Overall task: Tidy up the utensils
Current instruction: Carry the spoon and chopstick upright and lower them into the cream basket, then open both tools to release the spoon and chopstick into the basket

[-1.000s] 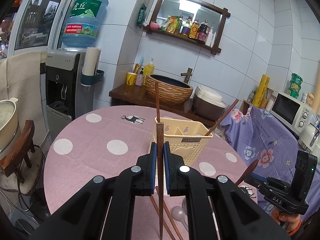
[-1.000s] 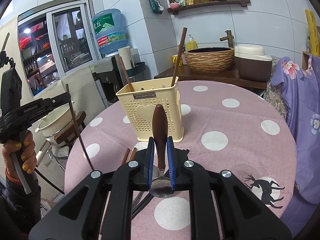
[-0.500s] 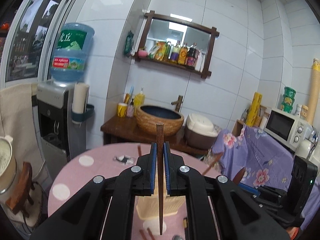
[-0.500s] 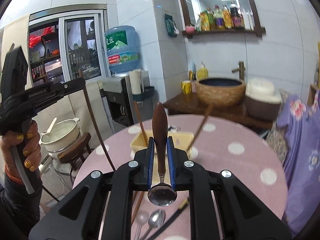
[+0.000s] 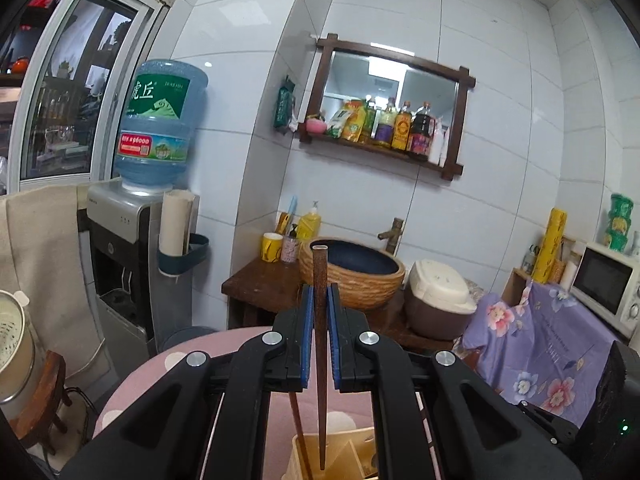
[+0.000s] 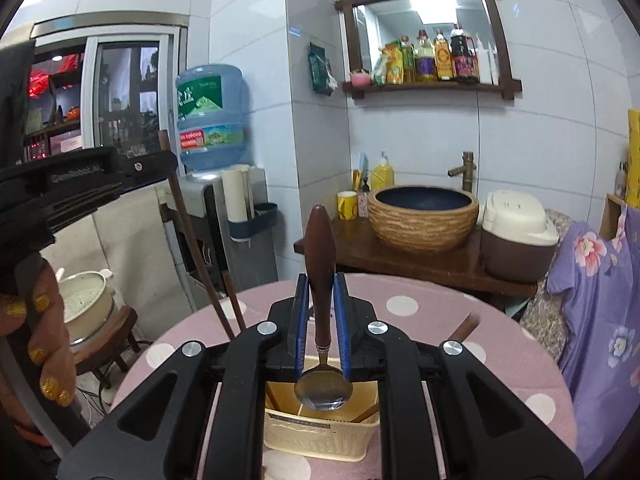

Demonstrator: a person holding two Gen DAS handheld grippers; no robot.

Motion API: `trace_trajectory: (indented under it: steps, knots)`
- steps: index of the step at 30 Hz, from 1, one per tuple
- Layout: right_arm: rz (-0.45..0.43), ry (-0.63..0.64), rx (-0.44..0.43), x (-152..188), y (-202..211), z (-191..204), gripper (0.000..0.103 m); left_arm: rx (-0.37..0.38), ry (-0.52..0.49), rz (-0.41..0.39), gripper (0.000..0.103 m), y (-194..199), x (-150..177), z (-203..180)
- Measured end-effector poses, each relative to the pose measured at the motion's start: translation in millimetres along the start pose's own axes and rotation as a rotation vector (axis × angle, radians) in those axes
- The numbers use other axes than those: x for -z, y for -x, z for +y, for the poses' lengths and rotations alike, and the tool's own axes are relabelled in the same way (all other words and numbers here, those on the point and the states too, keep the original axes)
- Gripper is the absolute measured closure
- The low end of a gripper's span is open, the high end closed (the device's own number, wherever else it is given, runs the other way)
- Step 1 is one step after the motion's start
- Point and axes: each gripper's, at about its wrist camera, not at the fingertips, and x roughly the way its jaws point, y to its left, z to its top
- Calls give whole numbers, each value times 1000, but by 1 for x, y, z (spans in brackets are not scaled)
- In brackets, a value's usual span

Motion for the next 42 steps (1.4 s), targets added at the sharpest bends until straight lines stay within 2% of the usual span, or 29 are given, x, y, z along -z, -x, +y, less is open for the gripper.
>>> trace_trajectory:
  steps: [5, 17, 22, 23, 28, 29, 31, 33, 34, 36, 37, 39, 42]
  knots:
    - [41, 31, 15, 27, -18, 8, 90, 6, -12, 49, 95, -12, 27, 0]
    - [130, 68, 29, 66, -36, 10, 90, 4, 12, 188, 95, -35, 83, 12]
    - [158, 67, 32, 77, -43, 7, 90, -2, -12, 176, 95, -32, 87, 10]
    - [156, 69, 30, 79, -43, 7, 93, 2, -16, 180, 95, -32, 86, 10]
    - [142, 86, 31, 80, -40, 9, 93, 28, -8, 188, 94, -29, 87, 9]
    - [138, 91, 36, 79, -39, 9, 93, 32, -7, 188, 92, -27, 88, 9]
    - [129, 95, 36, 80, -34, 10, 93, 41, 2, 181, 78, -20, 89, 11]
    - [122, 92, 28, 82, -26, 11, 89, 53, 22, 158, 54, -9, 90, 13]
    - [116, 88, 22, 84, -20, 11, 86, 55, 34, 145, 50, -2, 92, 16]
    - [100, 80, 13, 90, -5, 11, 63, 46, 45, 143, 42, 10, 97, 19]
    - [93, 79, 12, 93, 2, 11, 60, 37, 48, 156, 39, 15, 101, 22]
    - [101, 77, 19, 102, 15, 11, 58, 12, 54, 202, 30, 21, 111, 27]
    - [151, 58, 62, 123, 29, 4, 58, -13, 56, 286, 29, 29, 135, 37]
